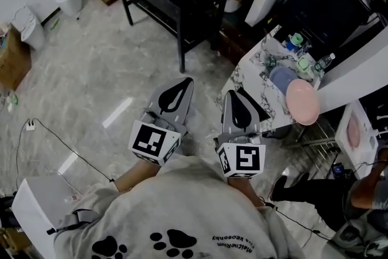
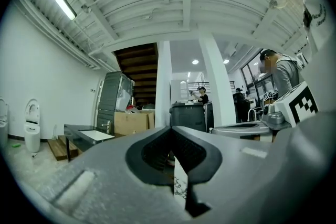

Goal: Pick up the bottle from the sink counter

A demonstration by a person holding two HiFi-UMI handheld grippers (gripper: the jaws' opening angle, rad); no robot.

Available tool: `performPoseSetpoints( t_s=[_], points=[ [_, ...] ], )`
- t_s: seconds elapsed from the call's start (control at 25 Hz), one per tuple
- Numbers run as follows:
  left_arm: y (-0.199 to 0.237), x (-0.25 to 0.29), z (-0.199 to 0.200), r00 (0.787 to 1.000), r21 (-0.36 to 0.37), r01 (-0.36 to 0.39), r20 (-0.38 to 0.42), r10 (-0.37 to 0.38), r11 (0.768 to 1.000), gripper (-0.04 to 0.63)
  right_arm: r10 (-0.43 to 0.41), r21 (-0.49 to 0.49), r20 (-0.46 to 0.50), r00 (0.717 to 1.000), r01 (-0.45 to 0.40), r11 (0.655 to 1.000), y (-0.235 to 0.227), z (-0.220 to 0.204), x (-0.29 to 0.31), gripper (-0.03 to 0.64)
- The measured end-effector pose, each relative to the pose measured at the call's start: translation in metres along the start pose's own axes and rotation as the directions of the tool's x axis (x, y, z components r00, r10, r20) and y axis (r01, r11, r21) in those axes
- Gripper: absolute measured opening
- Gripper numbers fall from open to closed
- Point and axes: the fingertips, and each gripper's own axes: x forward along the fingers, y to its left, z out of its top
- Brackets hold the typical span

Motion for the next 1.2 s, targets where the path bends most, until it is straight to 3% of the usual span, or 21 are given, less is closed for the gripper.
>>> performPoseSetpoints(
  t_s=[0.32,0.76,1.2],
  points=[
    [0.018,0.054,-0.001,0.996,0.017,0.088,0.017,-0.088,0.996,0.002,-0.058,-0.005,0.021,0.998,0.058,0.998,-0.027,0.000,0.049,0.000],
    [0.105,0.146,-0.001,0.984,0.028,0.178,-0.015,-0.178,0.984,0.002,-0.125,0.031,0.033,0.992,0.124,0.992,-0.052,-0.001,0.168,0.000],
    [0.188,0.227,-0.003,0.959,0.004,0.284,0.019,-0.284,0.959,0.002,-0.233,0.005,0.019,0.972,0.233,0.973,-0.070,-0.008,0.274,0.000]
  ],
)
